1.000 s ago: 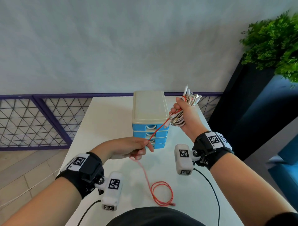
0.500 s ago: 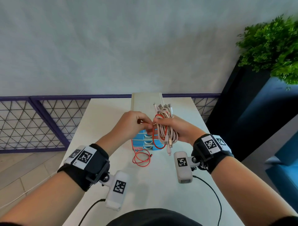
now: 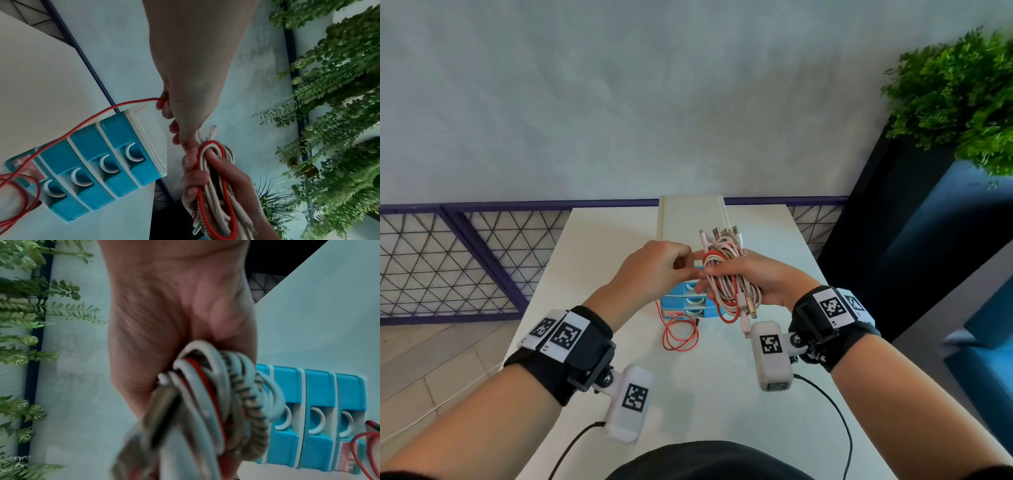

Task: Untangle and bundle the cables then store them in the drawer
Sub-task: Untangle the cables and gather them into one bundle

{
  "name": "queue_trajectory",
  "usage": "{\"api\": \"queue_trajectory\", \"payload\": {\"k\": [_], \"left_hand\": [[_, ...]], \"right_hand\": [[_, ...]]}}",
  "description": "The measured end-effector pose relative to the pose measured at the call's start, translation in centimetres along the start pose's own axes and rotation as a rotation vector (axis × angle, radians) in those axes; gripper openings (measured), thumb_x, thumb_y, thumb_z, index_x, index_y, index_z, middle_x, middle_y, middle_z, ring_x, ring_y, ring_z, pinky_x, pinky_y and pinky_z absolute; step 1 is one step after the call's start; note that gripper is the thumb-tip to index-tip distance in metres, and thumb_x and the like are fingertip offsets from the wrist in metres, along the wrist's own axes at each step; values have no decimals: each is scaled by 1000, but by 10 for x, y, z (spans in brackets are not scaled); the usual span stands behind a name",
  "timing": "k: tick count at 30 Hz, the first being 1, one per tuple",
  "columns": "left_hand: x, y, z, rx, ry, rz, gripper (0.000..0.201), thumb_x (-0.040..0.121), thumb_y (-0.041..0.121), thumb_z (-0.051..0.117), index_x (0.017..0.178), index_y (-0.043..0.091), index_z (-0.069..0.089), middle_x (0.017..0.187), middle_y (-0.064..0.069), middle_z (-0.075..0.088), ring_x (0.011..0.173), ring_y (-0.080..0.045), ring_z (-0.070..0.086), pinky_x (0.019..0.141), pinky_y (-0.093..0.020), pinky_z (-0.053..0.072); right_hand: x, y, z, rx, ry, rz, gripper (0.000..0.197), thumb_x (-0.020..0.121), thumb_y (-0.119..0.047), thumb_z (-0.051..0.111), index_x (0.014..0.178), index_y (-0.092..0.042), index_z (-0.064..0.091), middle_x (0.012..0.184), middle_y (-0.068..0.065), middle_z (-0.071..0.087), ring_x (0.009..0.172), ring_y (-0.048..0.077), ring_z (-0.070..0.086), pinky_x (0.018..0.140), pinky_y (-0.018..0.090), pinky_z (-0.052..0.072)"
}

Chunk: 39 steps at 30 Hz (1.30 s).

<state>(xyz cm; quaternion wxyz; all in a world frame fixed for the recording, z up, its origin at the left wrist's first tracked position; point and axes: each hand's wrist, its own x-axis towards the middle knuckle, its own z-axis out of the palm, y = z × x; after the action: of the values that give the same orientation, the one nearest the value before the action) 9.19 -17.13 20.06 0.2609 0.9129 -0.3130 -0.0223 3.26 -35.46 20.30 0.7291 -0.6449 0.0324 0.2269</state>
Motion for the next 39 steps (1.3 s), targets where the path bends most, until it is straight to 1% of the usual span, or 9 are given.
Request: {"api": "queue_trajectory", "payload": {"k": [4,6,9,12,18,26,32,35,39], "left_hand": [[4,-9,-5,-72,-189,-97,47,92,48,50,57,17,54,49,3,43,47,-13,37,52,-28,30],[3,-15,-13,-387,-304,-238,47,97,42,43,59,16,49,48,4,36,46,-14,33,56,-27,31],[-3,-22,-16,-909,-387,-351,33,102,26,36,80,13,57,59,4,36,48,-12,33,64,-27,33],[-5,-15,-8,-1150,-372,-289,26,100,13,38,112,9,61,69,6,48,54,-8,41,61,-20,38],[-1,15,2,-1203,-330,-328,17,88,15,60,101,16,71,77,8,71,62,-4,61,56,-14,51],[-3,27,17,-1179,-300,-378,4,82,9,70,83,11,73,71,-5,71,55,-8,64,57,-17,54],[-4,28,13,-1098,-250,-376,7,80,12,72,85,8,72,65,-4,71,50,-7,62,50,-16,52],[-7,26,14,-974,-285,-405,17,82,27,71,79,11,68,62,-2,67,44,-6,57,47,-17,50],[-17,27,15,-1031,-364,-421,34,95,41,48,76,14,57,51,5,46,38,-8,40,41,-17,37]], "right_hand": [[1,4,-11,-9,78,-53,21,93,-4,56,114,-7,59,76,9,64,65,21,65,60,31,55],[1,5,-18,11,147,-91,14,93,-5,56,107,-8,60,74,9,63,64,21,64,62,33,54],[3,9,-28,47,245,-133,14,92,-17,62,101,-7,58,76,9,61,63,22,63,73,41,54],[10,12,-26,5,316,-160,37,84,-40,68,100,-9,56,75,8,62,65,23,64,83,50,52],[21,20,-7,-40,292,-187,53,85,-61,53,95,-10,62,81,10,66,79,26,66,76,38,55],[21,18,4,171,183,-150,53,76,-68,58,84,-16,60,68,1,57,57,14,59,52,25,50],[16,17,6,218,116,-161,7,85,-21,70,87,-14,72,77,12,63,59,20,63,58,30,55],[22,18,6,148,278,-191,17,86,-5,64,103,-8,67,83,9,66,70,20,65,64,31,56],[24,11,0,210,472,-272,18,88,0,58,105,-3,63,77,10,64,66,19,67,63,33,57]]}}
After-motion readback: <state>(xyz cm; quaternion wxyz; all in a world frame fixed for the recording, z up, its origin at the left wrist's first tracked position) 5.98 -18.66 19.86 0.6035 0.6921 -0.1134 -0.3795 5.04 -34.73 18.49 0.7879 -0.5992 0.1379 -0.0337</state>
